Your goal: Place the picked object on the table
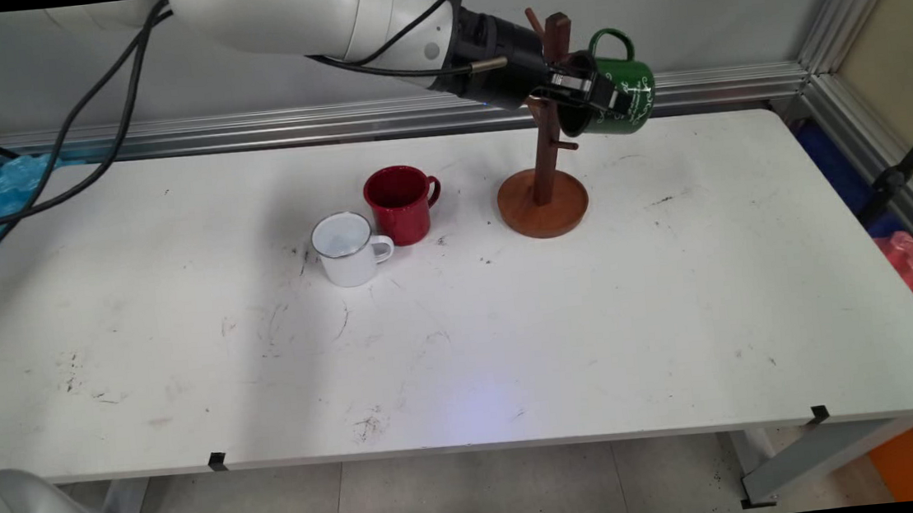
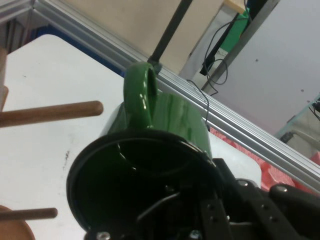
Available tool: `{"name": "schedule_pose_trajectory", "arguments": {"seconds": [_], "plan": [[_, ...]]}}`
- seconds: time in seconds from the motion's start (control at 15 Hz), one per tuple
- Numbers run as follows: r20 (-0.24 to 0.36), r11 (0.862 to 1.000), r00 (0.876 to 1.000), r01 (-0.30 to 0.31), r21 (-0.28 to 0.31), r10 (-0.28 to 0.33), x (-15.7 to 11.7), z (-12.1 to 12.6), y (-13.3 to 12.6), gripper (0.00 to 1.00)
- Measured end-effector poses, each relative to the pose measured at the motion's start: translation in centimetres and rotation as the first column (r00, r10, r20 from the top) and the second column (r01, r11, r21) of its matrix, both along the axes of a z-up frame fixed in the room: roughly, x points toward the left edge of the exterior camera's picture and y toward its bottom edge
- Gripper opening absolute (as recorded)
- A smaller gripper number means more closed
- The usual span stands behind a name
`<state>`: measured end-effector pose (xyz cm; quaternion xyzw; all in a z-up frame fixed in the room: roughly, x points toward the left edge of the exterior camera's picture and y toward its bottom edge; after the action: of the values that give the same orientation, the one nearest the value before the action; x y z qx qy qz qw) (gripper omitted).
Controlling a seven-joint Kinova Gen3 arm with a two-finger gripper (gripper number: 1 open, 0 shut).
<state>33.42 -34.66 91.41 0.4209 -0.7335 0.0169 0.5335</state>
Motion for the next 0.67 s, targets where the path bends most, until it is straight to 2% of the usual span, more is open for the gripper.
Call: {"name": "schedule_pose_trajectory", "arguments": {"seconds": [0.33, 0.67], "plan": [[0.047, 1.000, 0.999, -0.009, 0.027, 0.007, 0.8, 1.2, 1.6, 0.00], [0.109, 0.996, 0.994, -0.036, 0.078, 0.027, 2.3, 2.1, 3.5, 0.00]]}}
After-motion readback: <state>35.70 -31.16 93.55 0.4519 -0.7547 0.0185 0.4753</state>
